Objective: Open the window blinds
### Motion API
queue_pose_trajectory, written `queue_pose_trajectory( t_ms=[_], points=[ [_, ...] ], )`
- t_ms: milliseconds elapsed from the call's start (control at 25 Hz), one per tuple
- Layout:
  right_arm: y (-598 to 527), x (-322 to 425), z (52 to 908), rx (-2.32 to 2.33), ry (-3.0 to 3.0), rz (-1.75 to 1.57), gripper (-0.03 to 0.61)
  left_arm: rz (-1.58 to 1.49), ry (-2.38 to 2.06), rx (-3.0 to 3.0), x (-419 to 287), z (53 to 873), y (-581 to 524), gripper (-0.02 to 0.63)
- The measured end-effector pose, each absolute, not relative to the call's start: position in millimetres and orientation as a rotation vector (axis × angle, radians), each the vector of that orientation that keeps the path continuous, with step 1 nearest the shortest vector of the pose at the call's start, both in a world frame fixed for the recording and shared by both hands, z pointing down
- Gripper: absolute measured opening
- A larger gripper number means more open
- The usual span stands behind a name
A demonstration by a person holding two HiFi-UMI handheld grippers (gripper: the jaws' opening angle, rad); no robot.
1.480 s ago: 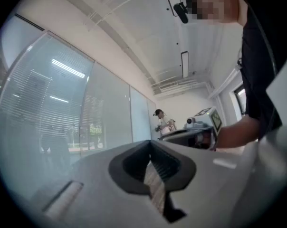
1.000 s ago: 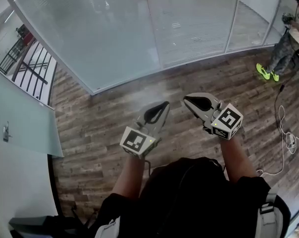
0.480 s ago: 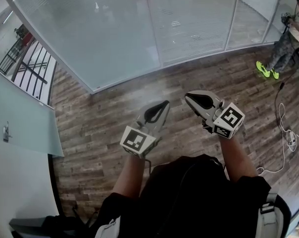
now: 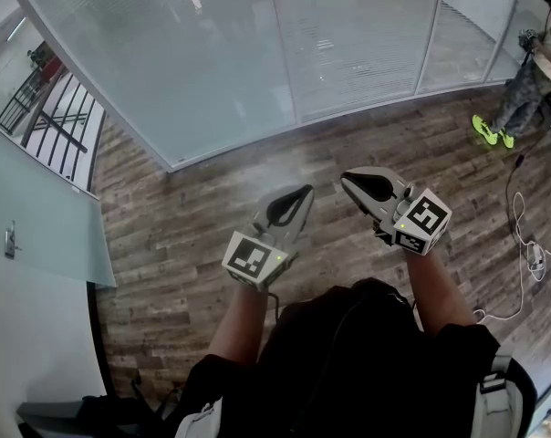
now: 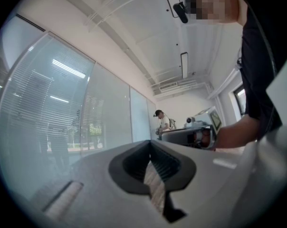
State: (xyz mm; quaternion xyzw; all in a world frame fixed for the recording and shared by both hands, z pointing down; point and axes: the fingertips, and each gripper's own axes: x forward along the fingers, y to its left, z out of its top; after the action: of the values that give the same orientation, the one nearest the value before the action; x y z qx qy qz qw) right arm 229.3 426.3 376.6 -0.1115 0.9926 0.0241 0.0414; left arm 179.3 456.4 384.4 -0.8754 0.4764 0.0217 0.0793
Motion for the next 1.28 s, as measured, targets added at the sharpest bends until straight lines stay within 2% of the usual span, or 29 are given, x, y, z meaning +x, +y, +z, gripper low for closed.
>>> queue_pose_trajectory(
  t_ms=[1280],
  points=[
    [374, 234, 382, -0.367, 3.000, 0.084, 0.005, 0.031, 1.495, -2.619, 176, 388, 417, 0.005]
  ],
)
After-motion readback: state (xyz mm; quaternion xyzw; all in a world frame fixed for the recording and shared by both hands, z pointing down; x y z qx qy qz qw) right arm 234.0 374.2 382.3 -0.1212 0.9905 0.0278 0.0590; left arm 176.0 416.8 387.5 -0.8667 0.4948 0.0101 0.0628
